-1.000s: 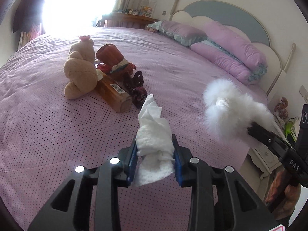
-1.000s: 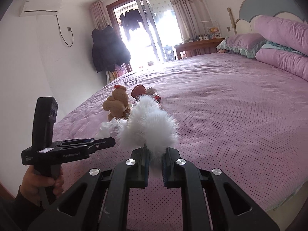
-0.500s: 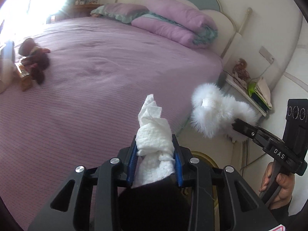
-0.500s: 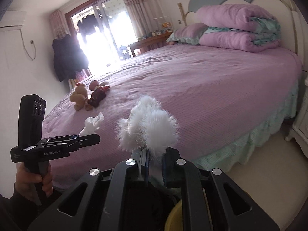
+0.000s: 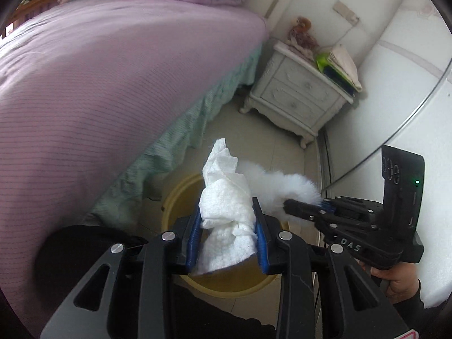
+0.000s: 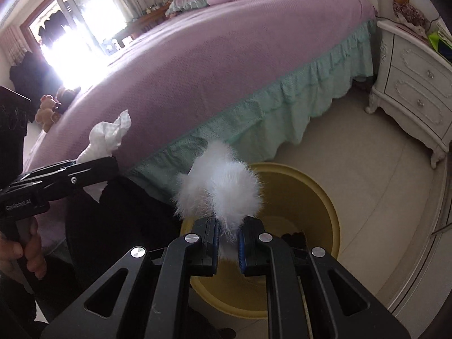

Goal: Collect trash
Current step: 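Carry the tissue and fluffy toy over the yellow bin with both grippers, then open both grippers to drop the tissue and fluffy toy into the bin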

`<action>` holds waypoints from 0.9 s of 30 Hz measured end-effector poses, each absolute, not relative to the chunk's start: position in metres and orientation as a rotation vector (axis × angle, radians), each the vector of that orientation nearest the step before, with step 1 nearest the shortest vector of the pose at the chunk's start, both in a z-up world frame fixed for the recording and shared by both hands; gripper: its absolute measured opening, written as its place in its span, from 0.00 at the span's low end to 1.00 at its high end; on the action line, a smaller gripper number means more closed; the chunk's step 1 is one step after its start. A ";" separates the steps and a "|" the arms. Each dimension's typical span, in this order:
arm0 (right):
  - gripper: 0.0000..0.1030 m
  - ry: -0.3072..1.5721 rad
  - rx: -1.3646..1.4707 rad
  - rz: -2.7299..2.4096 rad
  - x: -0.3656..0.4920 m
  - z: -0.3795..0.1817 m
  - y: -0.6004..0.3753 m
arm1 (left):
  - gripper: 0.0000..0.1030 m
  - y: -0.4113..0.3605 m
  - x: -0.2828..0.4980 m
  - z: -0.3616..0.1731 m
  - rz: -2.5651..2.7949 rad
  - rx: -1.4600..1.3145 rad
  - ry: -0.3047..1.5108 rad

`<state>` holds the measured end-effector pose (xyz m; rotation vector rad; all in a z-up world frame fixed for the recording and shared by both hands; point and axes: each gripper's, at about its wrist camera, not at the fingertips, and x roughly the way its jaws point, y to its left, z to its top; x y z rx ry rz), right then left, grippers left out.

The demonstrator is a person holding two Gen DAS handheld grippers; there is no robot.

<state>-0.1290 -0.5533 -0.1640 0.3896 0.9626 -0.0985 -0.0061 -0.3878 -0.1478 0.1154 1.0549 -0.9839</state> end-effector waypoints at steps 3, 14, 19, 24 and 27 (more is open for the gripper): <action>0.21 1.020 0.378 -0.114 -0.128 -0.178 -0.554 | 0.32 -0.397 -0.010 -0.158 -0.997 0.141 1.081; 0.43 0.984 0.471 -0.199 -0.143 -0.177 -0.585 | 0.32 -0.418 -0.019 -0.188 -1.027 0.211 1.162; 0.47 0.971 0.460 -0.220 -0.146 -0.173 -0.592 | 0.34 -0.430 -0.025 -0.193 -1.060 0.222 1.169; 0.48 0.981 0.458 -0.224 -0.147 -0.172 -0.596 | 0.83 -0.436 -0.027 -0.193 -1.073 0.220 1.164; 0.48 0.982 0.453 -0.226 -0.146 -0.172 -0.596 | 0.85 -0.436 -0.027 -0.192 -1.080 0.215 1.175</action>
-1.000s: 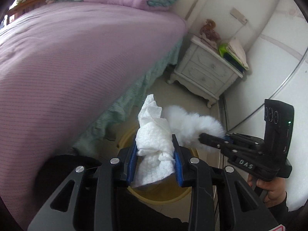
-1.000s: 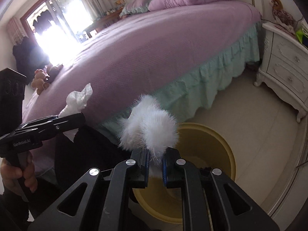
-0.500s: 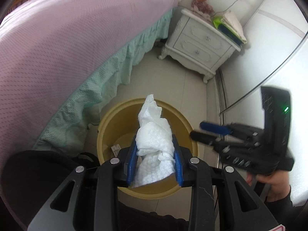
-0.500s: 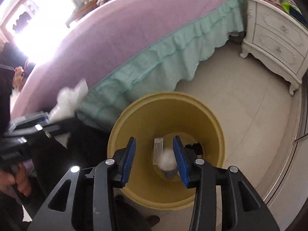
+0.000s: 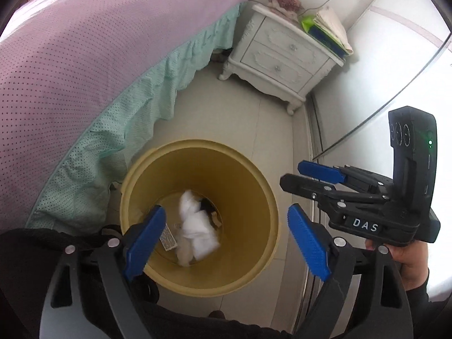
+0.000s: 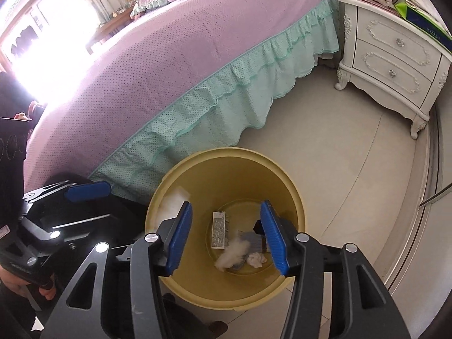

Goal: Collect trash
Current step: 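Open both grippers to drop the tissue and fluffy toy into the bin, then move both grippers back over the bed toward the teddy bear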

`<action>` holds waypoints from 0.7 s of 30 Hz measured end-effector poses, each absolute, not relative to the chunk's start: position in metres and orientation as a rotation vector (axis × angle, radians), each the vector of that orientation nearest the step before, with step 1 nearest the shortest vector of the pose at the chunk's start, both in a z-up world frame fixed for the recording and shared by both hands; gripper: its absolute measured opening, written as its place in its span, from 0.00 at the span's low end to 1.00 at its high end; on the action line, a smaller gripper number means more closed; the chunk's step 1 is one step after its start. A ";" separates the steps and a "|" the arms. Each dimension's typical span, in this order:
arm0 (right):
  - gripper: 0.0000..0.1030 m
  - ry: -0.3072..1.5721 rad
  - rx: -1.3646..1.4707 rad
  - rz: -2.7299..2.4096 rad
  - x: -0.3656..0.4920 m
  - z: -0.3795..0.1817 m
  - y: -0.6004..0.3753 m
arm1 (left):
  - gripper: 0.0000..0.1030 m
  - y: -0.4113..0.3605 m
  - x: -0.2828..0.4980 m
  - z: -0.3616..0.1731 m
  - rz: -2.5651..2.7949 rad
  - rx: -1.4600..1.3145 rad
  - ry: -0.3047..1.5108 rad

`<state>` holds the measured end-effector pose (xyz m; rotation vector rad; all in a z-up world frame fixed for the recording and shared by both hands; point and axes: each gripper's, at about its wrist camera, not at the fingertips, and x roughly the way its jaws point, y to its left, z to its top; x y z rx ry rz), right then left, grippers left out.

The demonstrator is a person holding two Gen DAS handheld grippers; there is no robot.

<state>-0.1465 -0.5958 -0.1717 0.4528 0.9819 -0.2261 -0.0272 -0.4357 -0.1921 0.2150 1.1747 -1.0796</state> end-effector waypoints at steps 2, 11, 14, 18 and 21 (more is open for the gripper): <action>0.48 0.980 0.444 -0.216 -0.145 -0.171 -0.594 | 0.85 -0.433 -0.026 -0.191 -1.073 0.214 1.170; 0.48 0.914 0.393 -0.132 -0.131 -0.150 -0.570 | 0.85 -0.402 -0.022 -0.159 -0.995 0.213 1.049; 0.48 0.876 0.364 -0.080 -0.122 -0.137 -0.555 | 0.86 -0.380 -0.016 -0.140 -0.948 0.200 0.988; 0.48 0.812 0.327 0.009 -0.105 -0.118 -0.532 | 0.87 -0.346 -0.008 -0.116 -0.868 0.179 0.918; 0.48 0.747 0.297 0.094 -0.088 -0.098 -0.509 | 0.88 -0.318 -0.004 -0.098 -0.790 0.169 0.857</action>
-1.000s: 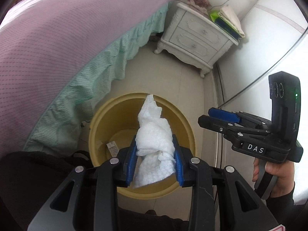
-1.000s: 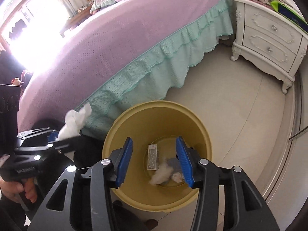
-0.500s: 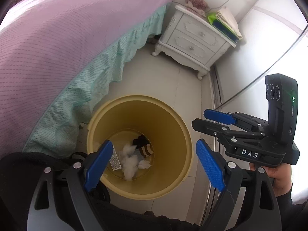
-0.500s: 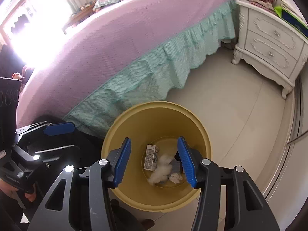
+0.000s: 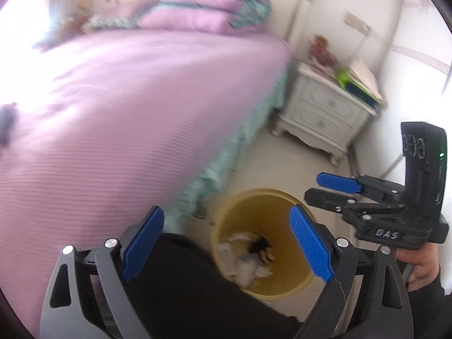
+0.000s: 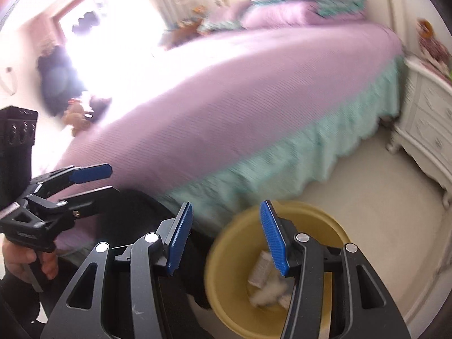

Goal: Collect trash
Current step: 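Move both grippers back over the bed toward the teddy bear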

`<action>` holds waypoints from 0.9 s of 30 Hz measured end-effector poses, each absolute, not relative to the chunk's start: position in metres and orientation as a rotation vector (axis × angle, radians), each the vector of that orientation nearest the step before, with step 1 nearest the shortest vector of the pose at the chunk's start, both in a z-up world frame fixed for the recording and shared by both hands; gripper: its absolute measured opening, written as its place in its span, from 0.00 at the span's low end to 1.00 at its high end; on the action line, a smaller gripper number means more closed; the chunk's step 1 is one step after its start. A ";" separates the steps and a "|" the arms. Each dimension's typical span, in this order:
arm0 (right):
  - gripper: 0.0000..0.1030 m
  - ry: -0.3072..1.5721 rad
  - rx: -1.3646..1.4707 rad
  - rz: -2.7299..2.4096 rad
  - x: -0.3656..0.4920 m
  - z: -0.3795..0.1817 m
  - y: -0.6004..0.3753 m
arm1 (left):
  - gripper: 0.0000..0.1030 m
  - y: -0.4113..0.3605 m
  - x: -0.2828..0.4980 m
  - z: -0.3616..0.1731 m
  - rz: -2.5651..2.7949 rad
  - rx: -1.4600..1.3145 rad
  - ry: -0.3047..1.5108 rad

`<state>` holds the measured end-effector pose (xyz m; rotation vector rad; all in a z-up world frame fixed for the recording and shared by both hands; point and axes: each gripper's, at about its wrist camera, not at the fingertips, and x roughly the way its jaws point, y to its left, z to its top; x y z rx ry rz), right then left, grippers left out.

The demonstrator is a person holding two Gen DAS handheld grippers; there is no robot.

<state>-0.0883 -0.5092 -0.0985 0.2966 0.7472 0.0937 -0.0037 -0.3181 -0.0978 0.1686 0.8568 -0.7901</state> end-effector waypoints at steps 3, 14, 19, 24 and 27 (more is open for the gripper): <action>0.51 0.680 0.261 0.190 -0.068 -0.078 -0.484 | 0.93 -0.284 0.000 -0.078 -0.697 0.148 0.788; 0.87 0.489 0.136 0.450 -0.001 -0.022 -0.379 | 0.96 -0.160 0.023 -0.028 -0.316 -0.003 0.631; 0.92 0.425 0.105 0.507 0.027 -0.006 -0.335 | 0.96 -0.116 0.035 -0.019 -0.188 -0.057 0.594; 0.92 0.345 0.047 0.534 0.046 0.003 -0.299 | 0.96 -0.082 0.048 -0.018 -0.102 -0.097 0.579; 0.92 0.348 0.030 0.543 0.060 0.001 -0.283 | 0.96 -0.069 0.056 -0.023 -0.073 -0.115 0.585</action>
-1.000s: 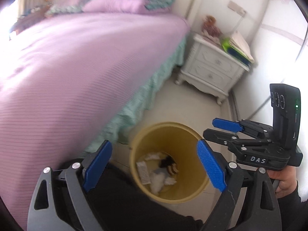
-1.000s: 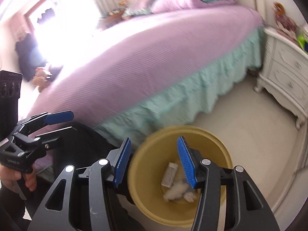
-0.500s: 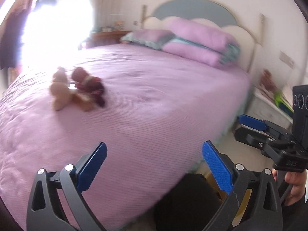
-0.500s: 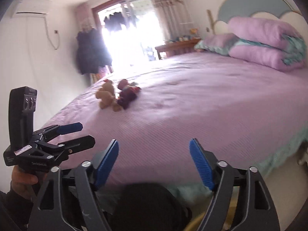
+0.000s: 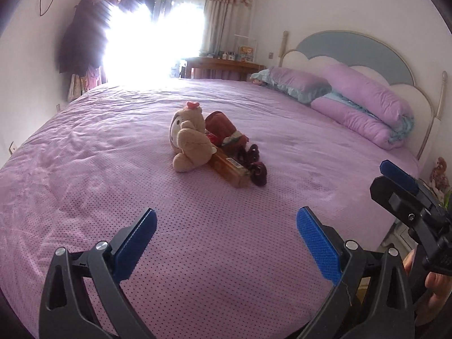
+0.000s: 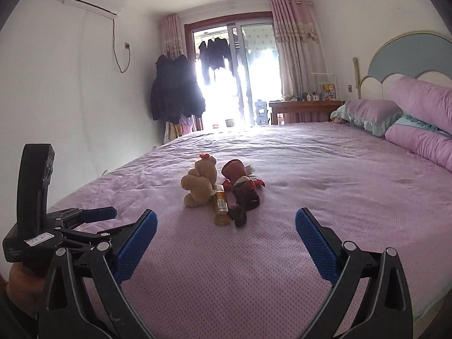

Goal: Collect trash
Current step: 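Move both grippers back over the bed toward the teddy bear, then grasp the brown sock with the right gripper while the left grasps the teddy bear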

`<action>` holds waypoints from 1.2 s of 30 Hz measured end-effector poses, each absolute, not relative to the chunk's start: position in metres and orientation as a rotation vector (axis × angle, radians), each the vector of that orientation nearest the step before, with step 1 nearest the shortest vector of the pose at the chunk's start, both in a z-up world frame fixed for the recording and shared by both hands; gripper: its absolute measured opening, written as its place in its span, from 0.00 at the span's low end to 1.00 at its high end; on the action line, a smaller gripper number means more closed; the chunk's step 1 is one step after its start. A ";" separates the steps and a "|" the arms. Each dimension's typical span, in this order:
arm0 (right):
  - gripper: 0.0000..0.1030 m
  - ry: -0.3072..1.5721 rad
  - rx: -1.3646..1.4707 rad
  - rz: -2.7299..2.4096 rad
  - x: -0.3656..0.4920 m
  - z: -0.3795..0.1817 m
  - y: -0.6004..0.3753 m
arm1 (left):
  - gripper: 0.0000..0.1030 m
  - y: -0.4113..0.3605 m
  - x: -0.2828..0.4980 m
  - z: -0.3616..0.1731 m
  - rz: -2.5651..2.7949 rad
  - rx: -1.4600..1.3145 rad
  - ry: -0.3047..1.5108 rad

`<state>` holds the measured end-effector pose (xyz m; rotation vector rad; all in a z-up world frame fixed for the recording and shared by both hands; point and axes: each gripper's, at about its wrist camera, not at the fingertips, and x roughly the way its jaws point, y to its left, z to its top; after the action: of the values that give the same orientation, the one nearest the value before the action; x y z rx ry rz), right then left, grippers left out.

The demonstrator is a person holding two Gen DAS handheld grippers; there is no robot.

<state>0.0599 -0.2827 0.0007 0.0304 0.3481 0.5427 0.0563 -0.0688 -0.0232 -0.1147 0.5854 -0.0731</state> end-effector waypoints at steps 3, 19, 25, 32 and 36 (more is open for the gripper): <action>0.92 0.371 0.033 0.544 0.076 -0.006 -0.271 | 0.96 -0.062 0.064 -0.029 -0.055 -0.130 0.585; 0.69 0.565 0.073 0.546 0.162 -0.038 -0.240 | 0.96 -0.036 0.120 -0.058 -0.029 -0.178 0.634; 0.52 0.600 0.059 0.513 0.199 -0.050 -0.230 | 0.96 -0.031 0.136 -0.064 -0.033 -0.186 0.645; 0.35 0.702 0.062 0.498 0.237 -0.065 -0.219 | 0.96 -0.028 0.146 -0.065 -0.037 -0.188 0.646; 0.36 0.782 0.051 0.475 0.249 -0.077 -0.216 | 0.96 -0.030 0.147 -0.066 -0.041 -0.180 0.644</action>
<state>0.2490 -0.2156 -0.0771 0.0513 0.7815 0.4748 0.1474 -0.0296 -0.0656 -0.1801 0.6444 -0.0408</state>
